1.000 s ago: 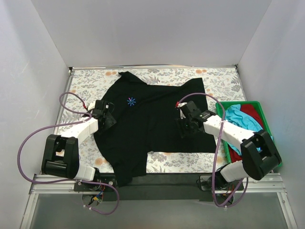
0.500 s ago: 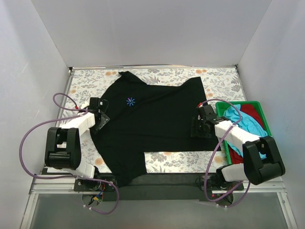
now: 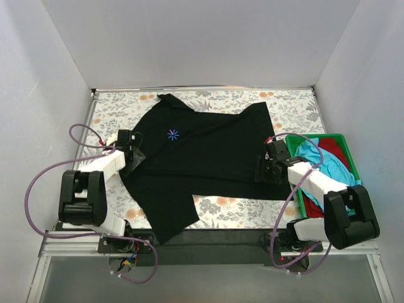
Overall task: Fold and stack the t-shirts
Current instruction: Flatten the tshirt out
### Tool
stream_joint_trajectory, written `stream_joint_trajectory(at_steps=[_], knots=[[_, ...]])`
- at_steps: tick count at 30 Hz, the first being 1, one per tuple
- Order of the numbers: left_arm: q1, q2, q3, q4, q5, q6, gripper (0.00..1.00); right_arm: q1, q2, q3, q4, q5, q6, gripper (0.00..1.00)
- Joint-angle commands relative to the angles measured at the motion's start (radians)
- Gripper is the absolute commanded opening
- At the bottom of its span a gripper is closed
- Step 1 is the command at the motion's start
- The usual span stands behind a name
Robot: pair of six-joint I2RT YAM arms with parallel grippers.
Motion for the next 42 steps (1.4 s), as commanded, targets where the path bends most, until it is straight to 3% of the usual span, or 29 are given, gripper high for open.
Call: stream_joint_trajectory(at_steps=[1,6,11,17,21,25,33,42], knots=[[0.011,-0.082,-0.112,-0.15,0.039,-0.033,0.6,-0.009,-0.068,-0.055,-0.152,-0.03,0.009,0.56],[0.013,-0.281,-0.123,-0.222,0.021,-0.054,0.61,-0.009,-0.156,0.003,-0.205,-0.044,-0.009,0.57],[0.01,-0.26,0.073,-0.155,0.037,0.019,0.76,-0.009,-0.105,0.174,-0.132,0.011,-0.081,0.59],[-0.023,0.052,0.265,0.017,0.127,0.14,0.79,-0.016,0.155,0.421,0.015,0.043,-0.135,0.52],[-0.027,0.255,0.438,0.018,0.111,0.162,0.67,-0.027,0.309,0.527,0.052,0.038,-0.158,0.51],[-0.027,0.358,0.479,0.021,0.098,0.153,0.59,-0.036,0.424,0.547,0.083,0.019,-0.157,0.51],[-0.024,0.37,0.332,-0.097,-0.019,0.027,0.56,-0.041,0.433,0.399,0.103,-0.011,-0.108,0.5],[-0.004,0.121,-0.012,-0.166,-0.034,-0.094,0.55,-0.04,0.256,0.126,-0.003,-0.023,-0.025,0.52]])
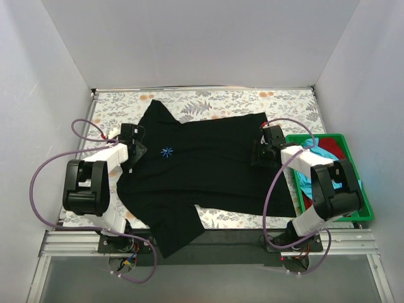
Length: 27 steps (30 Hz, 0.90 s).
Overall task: Fold and stack the t-shirts
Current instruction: Flatten the tshirt out
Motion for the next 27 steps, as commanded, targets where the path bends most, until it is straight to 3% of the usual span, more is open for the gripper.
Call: stream_joint_trajectory(at_steps=[1,5,8,12,15,19,27], knots=[[0.016,-0.058,-0.152,-0.236,-0.031,-0.05,0.55,-0.003,-0.081,-0.118,-0.162,-0.014,0.045,0.52],[0.018,-0.23,-0.164,-0.267,-0.036,-0.024,0.64,-0.003,-0.204,-0.1,-0.199,-0.026,0.027,0.52],[0.016,-0.286,-0.082,-0.213,-0.016,0.039,0.77,-0.002,-0.229,0.024,-0.197,-0.023,-0.036,0.52],[0.015,-0.186,0.084,-0.092,0.007,0.166,0.82,-0.002,-0.124,0.216,-0.167,0.02,-0.127,0.52],[0.015,-0.015,0.231,-0.038,-0.008,0.234,0.83,-0.011,-0.012,0.358,-0.133,0.057,-0.171,0.48],[0.016,0.232,0.424,-0.038,-0.01,0.303,0.75,-0.046,0.12,0.495,-0.099,0.02,-0.206,0.45],[0.032,0.403,0.576,-0.038,-0.03,0.413,0.68,-0.094,0.303,0.638,-0.091,-0.031,-0.282,0.41]])
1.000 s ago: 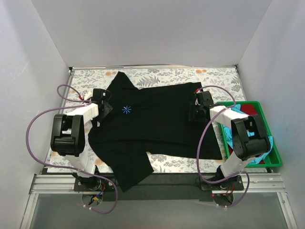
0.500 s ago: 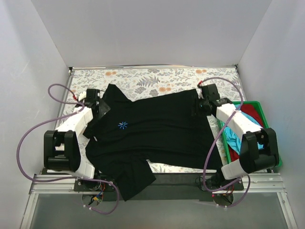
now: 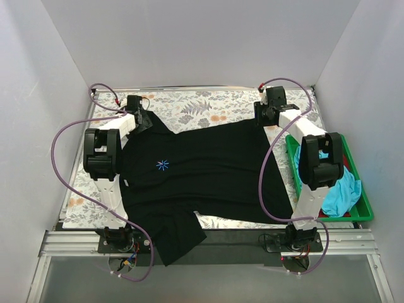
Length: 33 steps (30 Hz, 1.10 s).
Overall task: Fold and stack the t-shirts
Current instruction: Flatten the tshirt out
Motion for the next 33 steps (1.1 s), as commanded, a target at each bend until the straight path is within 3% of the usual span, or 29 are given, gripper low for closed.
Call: stream_joint_trajectory(at_steps=[1,6,14,26,33], knots=[[0.019,-0.01,0.037,-0.006,-0.011,0.075,0.68,-0.018,0.03,0.061,0.013,-0.024,-0.054,0.41],[-0.002,-0.051,0.069,-0.026,0.128,0.035,0.68,-0.021,0.064,0.057,0.014,-0.075,-0.059,0.4],[-0.09,-0.041,0.08,-0.076,0.1,-0.143,0.63,-0.019,0.007,-0.03,0.037,-0.113,-0.041,0.4],[-0.093,0.03,0.143,-0.09,0.11,-0.172,0.47,-0.019,-0.039,-0.112,0.059,-0.119,-0.039,0.41],[-0.096,0.033,0.118,-0.095,0.096,-0.183,0.45,-0.021,-0.045,-0.116,0.062,-0.121,-0.037,0.41]])
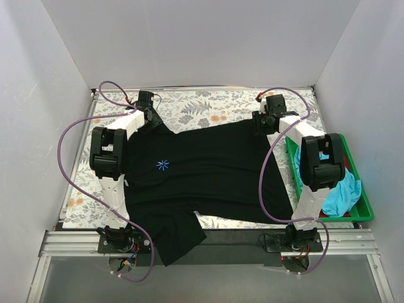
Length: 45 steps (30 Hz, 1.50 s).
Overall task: Fold and stack the t-shirts
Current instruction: Flatten the tshirt out
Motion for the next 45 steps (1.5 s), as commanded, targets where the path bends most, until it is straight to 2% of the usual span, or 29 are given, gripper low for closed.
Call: stream_joint_trajectory(at_steps=[1,8,12,18,26,32,35,36,37,40,42,45], knots=[[-0.004,0.001,0.005,-0.015,-0.017,-0.015,0.45,0.002,-0.055,-0.007,0.032,-0.009,0.003,0.41],[-0.004,0.021,0.009,-0.015,-0.025,-0.01,0.33,0.0,-0.057,-0.02,0.04,-0.006,0.003,0.41],[-0.007,0.018,0.018,-0.009,-0.012,-0.006,0.1,0.0,-0.063,-0.023,0.04,0.0,0.001,0.41],[-0.028,0.012,0.068,0.008,0.004,-0.01,0.06,0.0,-0.073,-0.023,0.041,0.014,-0.002,0.41],[-0.05,0.096,0.27,0.042,0.081,-0.075,0.02,0.0,-0.076,-0.019,0.04,0.035,-0.005,0.41],[-0.077,0.171,0.317,0.174,0.172,-0.112,0.02,0.0,-0.075,-0.007,0.041,0.049,0.0,0.41],[-0.083,0.216,0.326,0.27,0.245,-0.135,0.17,0.0,-0.072,0.007,0.046,0.049,0.004,0.41],[-0.083,0.226,0.332,0.29,0.277,-0.135,0.35,0.0,-0.069,0.01,0.044,0.051,0.006,0.41],[-0.083,0.233,0.335,0.327,0.285,-0.124,0.49,0.0,-0.07,0.018,0.044,0.055,0.006,0.42],[-0.082,0.21,0.329,0.342,0.253,-0.066,0.78,-0.002,-0.072,0.026,0.044,0.072,-0.002,0.42],[-0.074,0.168,0.3,0.35,0.226,-0.031,0.87,-0.008,-0.064,0.035,0.044,0.074,-0.005,0.42],[-0.034,0.069,0.213,0.359,0.212,-0.004,0.89,-0.032,-0.047,0.058,0.044,0.074,0.004,0.42]])
